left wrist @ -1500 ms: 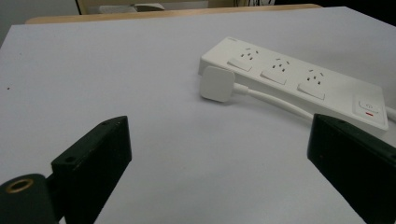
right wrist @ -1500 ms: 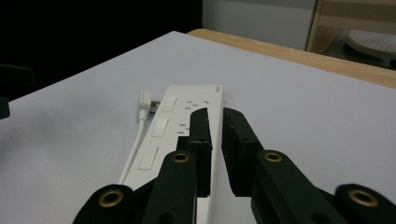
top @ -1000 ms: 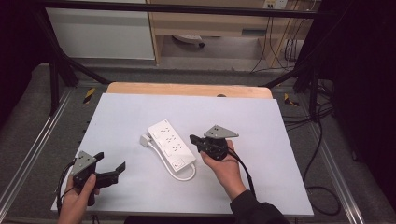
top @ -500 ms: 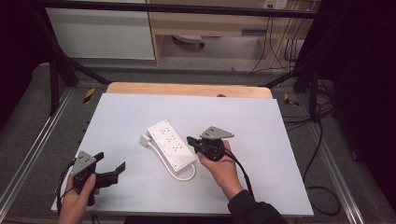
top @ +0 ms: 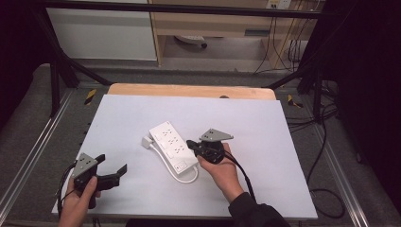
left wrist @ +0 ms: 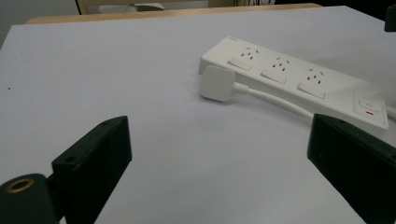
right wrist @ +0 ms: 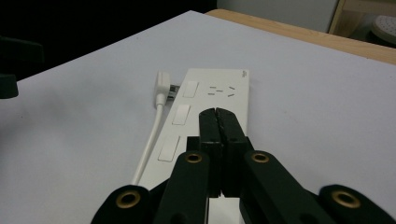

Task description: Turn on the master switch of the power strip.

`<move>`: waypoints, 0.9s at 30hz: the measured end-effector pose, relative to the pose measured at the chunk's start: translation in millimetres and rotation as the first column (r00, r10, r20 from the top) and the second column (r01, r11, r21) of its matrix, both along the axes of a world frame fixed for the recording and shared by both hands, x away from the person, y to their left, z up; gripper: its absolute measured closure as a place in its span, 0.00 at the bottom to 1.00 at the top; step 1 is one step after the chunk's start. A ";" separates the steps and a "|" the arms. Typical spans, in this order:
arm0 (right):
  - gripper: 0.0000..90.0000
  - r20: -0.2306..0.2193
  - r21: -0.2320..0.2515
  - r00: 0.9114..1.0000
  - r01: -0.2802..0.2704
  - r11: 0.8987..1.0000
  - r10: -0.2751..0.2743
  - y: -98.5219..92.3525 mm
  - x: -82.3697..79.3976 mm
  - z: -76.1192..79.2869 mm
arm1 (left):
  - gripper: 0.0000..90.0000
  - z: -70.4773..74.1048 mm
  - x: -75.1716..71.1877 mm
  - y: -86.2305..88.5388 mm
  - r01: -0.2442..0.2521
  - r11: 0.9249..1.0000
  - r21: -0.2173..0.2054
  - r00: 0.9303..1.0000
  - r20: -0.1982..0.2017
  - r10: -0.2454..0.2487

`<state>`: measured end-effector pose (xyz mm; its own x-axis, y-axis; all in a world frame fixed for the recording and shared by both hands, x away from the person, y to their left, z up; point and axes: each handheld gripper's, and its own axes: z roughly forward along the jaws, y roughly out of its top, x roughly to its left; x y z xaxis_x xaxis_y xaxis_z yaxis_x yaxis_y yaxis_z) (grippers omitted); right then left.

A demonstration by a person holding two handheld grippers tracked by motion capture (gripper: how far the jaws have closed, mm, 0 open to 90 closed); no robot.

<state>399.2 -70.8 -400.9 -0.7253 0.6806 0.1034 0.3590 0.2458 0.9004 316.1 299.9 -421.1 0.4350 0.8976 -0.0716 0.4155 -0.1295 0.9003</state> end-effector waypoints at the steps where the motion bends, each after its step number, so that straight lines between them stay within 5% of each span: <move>1: 1.00 -0.003 0.000 1.000 0.000 1.000 0.000 0.6 0.0 -0.2 | 0.07 -0.1 0.0 -0.1 0.000 1.000 0.000 1.000 -0.001 0.000; 27: 1.00 -0.037 -0.038 0.999 -0.032 0.999 0.030 14.1 1.4 -11.3 | 0.07 -1.2 0.4 -0.8 0.007 1.000 0.009 1.000 -0.009 -0.007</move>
